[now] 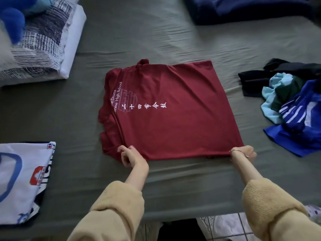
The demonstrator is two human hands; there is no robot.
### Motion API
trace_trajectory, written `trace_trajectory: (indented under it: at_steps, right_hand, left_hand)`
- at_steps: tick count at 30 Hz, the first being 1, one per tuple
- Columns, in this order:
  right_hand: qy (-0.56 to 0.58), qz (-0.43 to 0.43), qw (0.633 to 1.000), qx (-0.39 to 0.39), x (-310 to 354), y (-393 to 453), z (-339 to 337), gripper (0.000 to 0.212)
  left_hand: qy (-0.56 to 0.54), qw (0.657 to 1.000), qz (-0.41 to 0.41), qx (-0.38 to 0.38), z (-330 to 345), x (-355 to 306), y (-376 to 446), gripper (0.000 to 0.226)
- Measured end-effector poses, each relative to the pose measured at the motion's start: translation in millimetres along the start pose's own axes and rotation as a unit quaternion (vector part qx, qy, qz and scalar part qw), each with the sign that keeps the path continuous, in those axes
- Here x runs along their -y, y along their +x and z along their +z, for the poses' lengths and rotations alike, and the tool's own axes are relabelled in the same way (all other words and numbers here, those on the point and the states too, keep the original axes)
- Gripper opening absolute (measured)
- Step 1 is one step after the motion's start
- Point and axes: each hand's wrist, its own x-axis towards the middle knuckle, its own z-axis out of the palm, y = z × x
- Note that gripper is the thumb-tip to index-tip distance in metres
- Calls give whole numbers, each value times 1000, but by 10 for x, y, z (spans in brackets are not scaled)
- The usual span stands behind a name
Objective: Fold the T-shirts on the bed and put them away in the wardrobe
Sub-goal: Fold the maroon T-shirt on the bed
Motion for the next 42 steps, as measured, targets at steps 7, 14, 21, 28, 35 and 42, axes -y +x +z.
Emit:
trace_trajectory:
  at_steps: [7, 14, 21, 28, 35, 42]
  right_hand:
    - [-97, -98, 990, -25, -144, 131, 52, 30]
    - [-283, -225, 932, -4, -292, 89, 52, 32]
    - [-436, -259, 861, -41, -237, 99, 128, 34]
    - [-520, -270, 805, -93, 152, 211, 207, 38]
    - [-397, -339, 853, -9, 809, 333, 550, 39]
    - [-346, -429, 834, 12, 1828, 583, 1115, 30]
  left_hand:
    - [-76, 984, 91, -134, 82, -52, 6, 33]
    - [-168, 961, 121, -182, 308, 40, -65, 30]
    - [-104, 972, 165, -128, 209, 108, -78, 34]
    - [-224, 959, 148, -97, -288, 314, 265, 33]
    - [-395, 895, 130, -160, -665, 348, 708, 28]
    - [-444, 859, 126, -223, -1371, 327, 1518, 24]
